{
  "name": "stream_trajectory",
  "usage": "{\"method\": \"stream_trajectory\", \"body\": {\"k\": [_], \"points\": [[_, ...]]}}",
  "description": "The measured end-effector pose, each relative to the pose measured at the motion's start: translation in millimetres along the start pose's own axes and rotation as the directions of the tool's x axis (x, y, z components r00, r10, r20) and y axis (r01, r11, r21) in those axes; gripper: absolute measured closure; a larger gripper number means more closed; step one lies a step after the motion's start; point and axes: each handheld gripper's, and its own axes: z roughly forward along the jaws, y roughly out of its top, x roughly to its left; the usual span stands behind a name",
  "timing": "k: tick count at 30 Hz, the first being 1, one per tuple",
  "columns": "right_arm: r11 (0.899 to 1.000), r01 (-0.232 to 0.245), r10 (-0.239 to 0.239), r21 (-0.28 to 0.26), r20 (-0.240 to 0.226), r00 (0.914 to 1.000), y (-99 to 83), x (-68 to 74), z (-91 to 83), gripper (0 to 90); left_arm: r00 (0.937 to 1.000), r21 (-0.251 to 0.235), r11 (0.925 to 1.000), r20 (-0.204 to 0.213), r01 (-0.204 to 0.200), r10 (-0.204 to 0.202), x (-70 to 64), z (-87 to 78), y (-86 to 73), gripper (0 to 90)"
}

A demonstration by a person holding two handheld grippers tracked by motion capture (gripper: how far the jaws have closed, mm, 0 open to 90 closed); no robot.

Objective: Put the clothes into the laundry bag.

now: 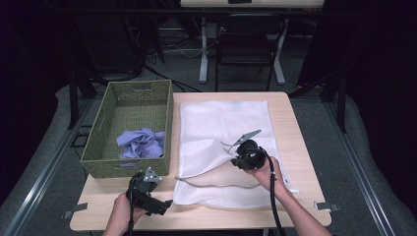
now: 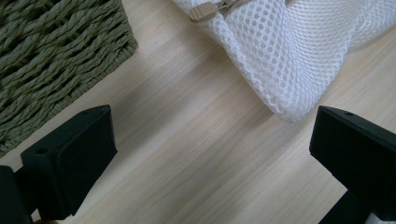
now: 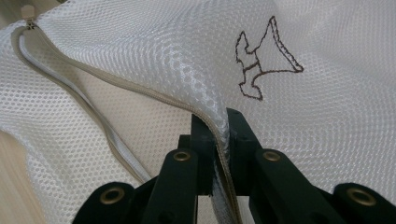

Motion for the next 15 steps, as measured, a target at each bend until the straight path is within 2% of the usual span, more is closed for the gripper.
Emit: {"method": "stream_trajectory", "body": {"k": [6, 12, 15], "points": [[1.000, 0.002, -0.002, -0.027, 0.007, 1.0000, 8.8, 1.5, -5.7, 84.8, 1.0000, -0.002, 1.0000, 0.000, -0.009, 0.009, 1.0, -0.4, -0.6, 0.4], [0.998, 0.019, -0.018, -0.058, 0.019, 0.9997, 14.7, 4.0, -14.3, 85.1, 0.9992, 0.009, 0.9998, 0.036, -0.016, 0.016, 1.9, 0.6, -0.5, 0.5], [0.994, 0.035, -0.031, -0.106, 0.035, 0.9989, 16.9, 4.5, -20.1, 85.5, 0.9977, 0.025, 0.9995, 0.066, -0.019, 0.018, 2.4, 1.5, 0.4, 0.3]]}}
